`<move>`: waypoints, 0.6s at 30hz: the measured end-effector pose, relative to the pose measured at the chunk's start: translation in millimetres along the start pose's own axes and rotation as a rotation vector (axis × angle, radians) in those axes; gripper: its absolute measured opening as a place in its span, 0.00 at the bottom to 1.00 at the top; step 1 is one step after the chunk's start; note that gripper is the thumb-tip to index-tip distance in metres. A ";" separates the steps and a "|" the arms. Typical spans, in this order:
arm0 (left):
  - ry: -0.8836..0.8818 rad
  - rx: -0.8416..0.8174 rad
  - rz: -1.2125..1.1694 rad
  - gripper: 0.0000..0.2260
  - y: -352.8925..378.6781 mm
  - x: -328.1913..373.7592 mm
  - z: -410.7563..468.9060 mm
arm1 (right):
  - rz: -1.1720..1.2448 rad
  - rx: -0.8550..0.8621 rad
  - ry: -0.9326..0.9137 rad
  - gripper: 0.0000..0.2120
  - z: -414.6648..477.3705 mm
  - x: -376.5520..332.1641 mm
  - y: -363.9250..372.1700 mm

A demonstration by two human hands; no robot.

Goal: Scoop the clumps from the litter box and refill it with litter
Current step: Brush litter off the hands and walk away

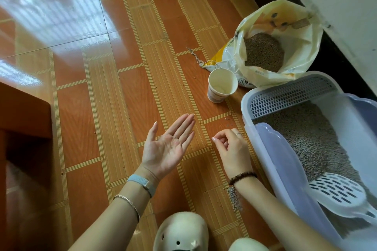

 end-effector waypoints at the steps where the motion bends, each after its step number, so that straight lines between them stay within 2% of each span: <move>1: -0.007 0.002 0.003 0.32 1.8 -2.2 1.0 | 0.034 -0.004 -0.043 0.03 -3.7 -9.1 -0.8; 5: -0.043 -0.004 0.011 0.32 15.7 -13.7 3.9 | 0.125 -0.068 -0.231 0.04 -24.0 -42.9 6.0; 9: -0.052 -0.070 0.052 0.31 26.8 -22.5 3.6 | 0.122 -0.109 -0.320 0.05 -35.9 -46.2 16.1; 15: -0.073 -0.105 0.049 0.31 30.4 -24.8 2.1 | 0.132 -0.085 -0.311 0.05 -35.5 -44.7 10.2; 18: -0.077 -0.090 0.012 0.30 30.3 -21.1 1.4 | 0.159 0.008 -0.246 0.06 -30.4 -40.5 -0.9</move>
Point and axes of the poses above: each hand's wrist, its own z-axis towards the middle knuckle, its own y-axis out of the palm, x = y × z, the point moved 1 cm from there along z, towards the middle knuckle, and after that the axes turned 11 degrees about z, right-handed, at the moved point
